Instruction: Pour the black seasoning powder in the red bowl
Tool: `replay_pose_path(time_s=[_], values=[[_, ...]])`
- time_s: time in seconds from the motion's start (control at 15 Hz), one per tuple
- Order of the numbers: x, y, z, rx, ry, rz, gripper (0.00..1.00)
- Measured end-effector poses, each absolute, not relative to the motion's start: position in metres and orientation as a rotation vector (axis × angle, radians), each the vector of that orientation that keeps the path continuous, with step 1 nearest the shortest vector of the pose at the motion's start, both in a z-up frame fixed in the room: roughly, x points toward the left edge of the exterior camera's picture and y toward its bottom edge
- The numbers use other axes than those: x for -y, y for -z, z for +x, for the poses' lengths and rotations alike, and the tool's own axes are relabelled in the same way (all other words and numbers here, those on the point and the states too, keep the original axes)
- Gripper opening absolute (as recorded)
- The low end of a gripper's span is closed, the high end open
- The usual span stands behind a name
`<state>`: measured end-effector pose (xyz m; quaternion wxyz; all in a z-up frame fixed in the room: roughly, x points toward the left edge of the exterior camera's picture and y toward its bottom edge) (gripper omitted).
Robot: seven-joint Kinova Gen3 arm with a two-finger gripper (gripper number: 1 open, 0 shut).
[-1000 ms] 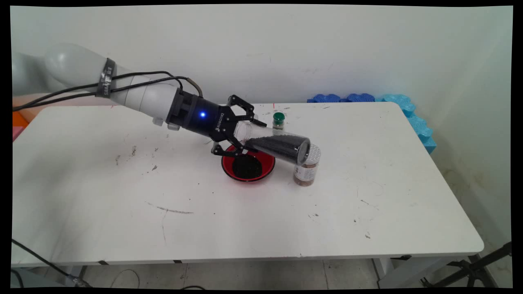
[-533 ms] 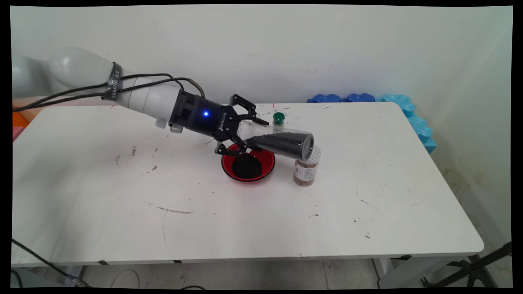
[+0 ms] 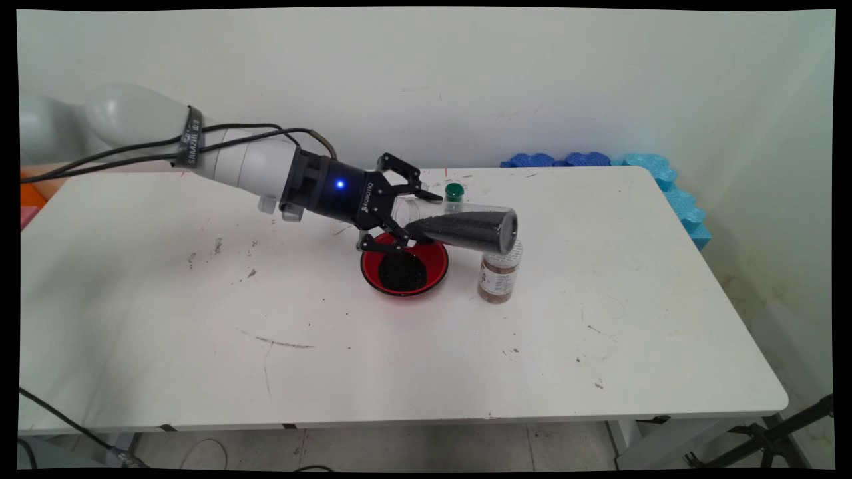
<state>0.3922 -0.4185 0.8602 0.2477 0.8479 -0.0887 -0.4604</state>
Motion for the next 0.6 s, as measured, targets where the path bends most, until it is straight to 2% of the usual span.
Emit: replay_pose_path(time_s=[0.6], values=[[0.4204, -0.8556, 0.3908, 0.172, 1.285, 2.306, 0.00]])
